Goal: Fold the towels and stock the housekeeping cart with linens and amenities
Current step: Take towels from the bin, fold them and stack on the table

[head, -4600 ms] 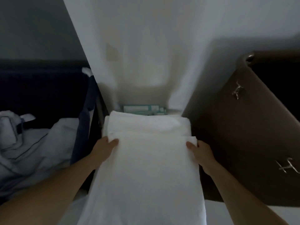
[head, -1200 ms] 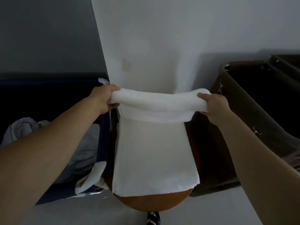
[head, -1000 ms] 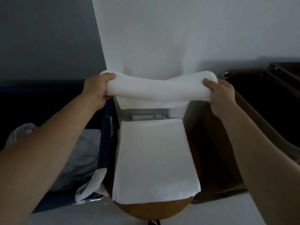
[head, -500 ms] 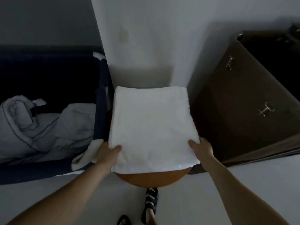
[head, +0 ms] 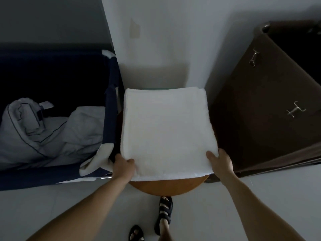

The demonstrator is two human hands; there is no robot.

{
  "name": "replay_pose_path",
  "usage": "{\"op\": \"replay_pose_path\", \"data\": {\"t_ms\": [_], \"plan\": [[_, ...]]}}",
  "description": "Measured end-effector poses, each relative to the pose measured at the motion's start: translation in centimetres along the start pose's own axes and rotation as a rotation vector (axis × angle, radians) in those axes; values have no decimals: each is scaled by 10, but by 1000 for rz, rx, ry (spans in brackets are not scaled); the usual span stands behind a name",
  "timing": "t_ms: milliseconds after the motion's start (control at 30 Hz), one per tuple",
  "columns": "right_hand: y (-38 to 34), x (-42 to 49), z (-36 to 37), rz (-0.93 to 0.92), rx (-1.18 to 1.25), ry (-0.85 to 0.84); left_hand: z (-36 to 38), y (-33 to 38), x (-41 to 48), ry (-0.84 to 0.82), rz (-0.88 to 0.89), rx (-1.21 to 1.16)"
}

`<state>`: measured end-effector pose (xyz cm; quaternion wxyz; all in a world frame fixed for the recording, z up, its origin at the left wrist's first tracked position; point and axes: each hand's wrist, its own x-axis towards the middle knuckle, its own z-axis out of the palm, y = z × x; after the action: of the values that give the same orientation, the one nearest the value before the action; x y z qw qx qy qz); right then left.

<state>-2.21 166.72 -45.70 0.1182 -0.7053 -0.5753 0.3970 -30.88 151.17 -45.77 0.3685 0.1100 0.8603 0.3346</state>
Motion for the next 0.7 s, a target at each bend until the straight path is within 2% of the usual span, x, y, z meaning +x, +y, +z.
{"op": "replay_pose_path", "data": {"t_ms": [100, 200, 233, 300, 367, 500, 700], "plan": [[-5, -5, -1, -69, -129, 67, 1, 6, 2, 54, 71, 59], [-14, -12, 0, -290, -465, 240, 2, 11, -6, 175, 316, 435], [-21, -14, 1, -388, -555, 250, 7, 13, -10, 180, 416, 548], [-35, -14, 7, -554, -706, 178, 21, 17, -12, 143, 615, 714], [-41, -6, 17, -634, -828, 90, 34, 21, -3, 90, 741, 849], [-23, 9, 35, -573, -888, -33, 39, 6, 27, 13, 727, 955], [-7, 6, 49, -546, -897, -24, 44, -16, 33, 28, 721, 972]]}}
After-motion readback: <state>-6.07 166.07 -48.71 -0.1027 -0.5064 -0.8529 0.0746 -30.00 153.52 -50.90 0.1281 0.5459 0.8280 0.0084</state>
